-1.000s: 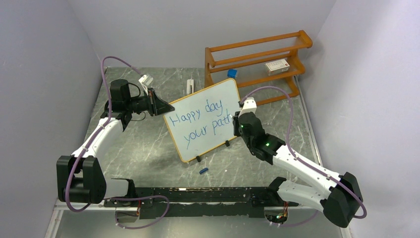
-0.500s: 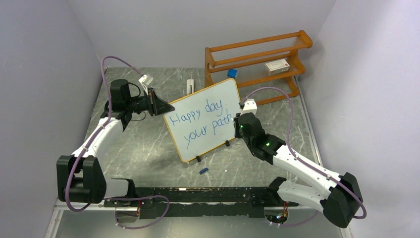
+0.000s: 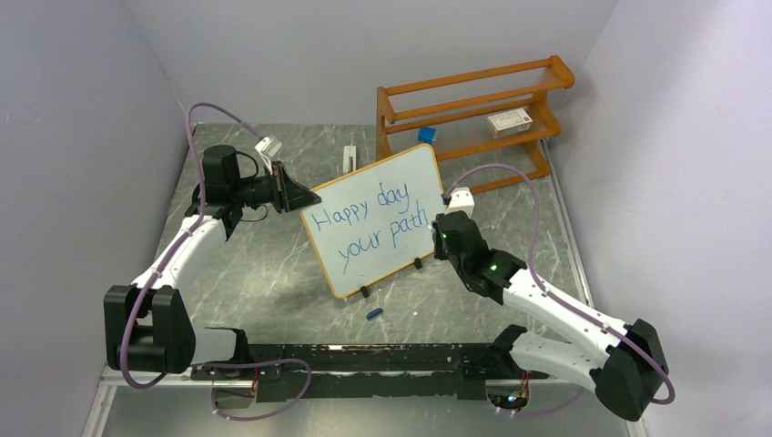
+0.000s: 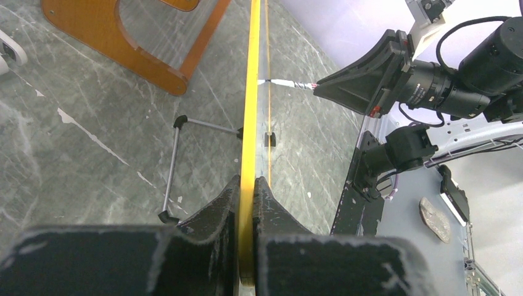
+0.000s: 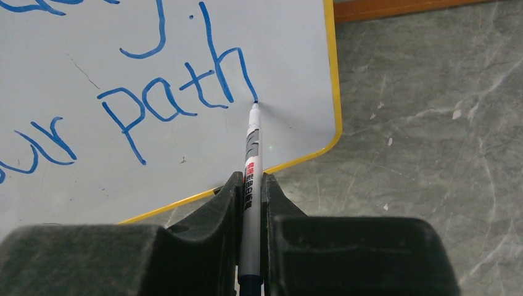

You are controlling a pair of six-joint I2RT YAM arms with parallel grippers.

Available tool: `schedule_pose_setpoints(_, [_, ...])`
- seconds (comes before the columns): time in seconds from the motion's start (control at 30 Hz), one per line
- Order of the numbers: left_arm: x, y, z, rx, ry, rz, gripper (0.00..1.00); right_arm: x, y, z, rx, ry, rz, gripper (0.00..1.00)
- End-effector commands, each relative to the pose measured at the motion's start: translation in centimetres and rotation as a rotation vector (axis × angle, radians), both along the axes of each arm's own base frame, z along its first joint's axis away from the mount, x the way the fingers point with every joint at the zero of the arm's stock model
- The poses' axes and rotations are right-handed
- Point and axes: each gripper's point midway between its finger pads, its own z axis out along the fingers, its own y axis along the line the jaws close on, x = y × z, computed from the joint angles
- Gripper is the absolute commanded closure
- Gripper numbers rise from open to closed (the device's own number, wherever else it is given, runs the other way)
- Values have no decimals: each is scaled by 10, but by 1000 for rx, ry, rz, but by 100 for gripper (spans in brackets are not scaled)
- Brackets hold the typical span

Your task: Write a sentence on the whiteboard

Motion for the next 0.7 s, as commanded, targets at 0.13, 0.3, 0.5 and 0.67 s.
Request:
schedule_pose_setpoints(0.13, [0,-1,-20,49,33,7,95,-1,-9,13,37,-43,-33,100])
schedule_pose_setpoints(0.3, [0,0,-20,51,29,9,95,1,-10,10,34,-44,-49,100])
schedule_pose_setpoints(0.5, [0,-1,-21,51,33,8,95,8,-6,7,41,-58,-46,100])
schedule_pose_setpoints(0.67, [0,-1,-20,51,32,8,95,12,-3,5,45,-54,-35,100])
